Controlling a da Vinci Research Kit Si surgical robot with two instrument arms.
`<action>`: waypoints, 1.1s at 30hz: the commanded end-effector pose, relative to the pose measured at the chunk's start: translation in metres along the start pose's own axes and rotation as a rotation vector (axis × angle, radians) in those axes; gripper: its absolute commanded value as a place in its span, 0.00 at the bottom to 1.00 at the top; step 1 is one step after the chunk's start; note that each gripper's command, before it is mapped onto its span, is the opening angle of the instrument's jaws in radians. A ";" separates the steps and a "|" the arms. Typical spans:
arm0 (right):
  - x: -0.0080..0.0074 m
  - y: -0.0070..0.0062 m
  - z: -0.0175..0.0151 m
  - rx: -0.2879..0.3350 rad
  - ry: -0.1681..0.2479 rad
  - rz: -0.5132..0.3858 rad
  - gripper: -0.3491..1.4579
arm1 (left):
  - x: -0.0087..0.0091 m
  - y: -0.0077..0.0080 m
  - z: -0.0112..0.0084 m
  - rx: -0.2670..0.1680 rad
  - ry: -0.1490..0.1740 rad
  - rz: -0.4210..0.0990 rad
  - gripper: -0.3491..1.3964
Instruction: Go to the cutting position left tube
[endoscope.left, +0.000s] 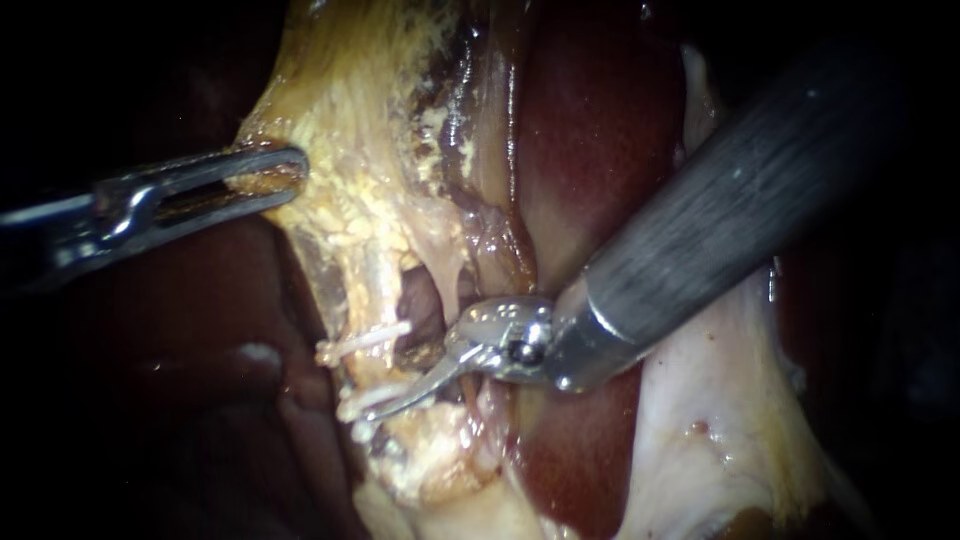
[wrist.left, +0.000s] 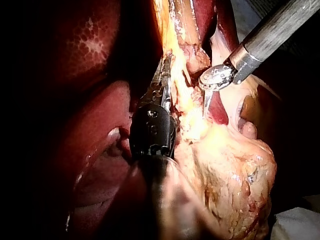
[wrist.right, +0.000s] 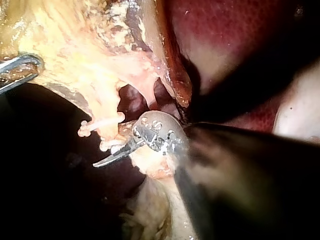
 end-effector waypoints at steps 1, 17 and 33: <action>0.0002 0.0001 0.0001 0.011 0.010 0.003 0.89 | 0.0000 0.0001 0.0000 0.000 0.000 0.000 0.00; 0.0011 0.0009 0.0013 0.031 0.072 0.115 0.87 | 0.0000 0.0005 0.0003 0.001 0.000 0.001 0.00; 0.0013 0.0017 0.0021 0.006 0.090 0.210 0.86 | 0.0001 0.0004 0.0004 0.000 0.000 0.001 0.00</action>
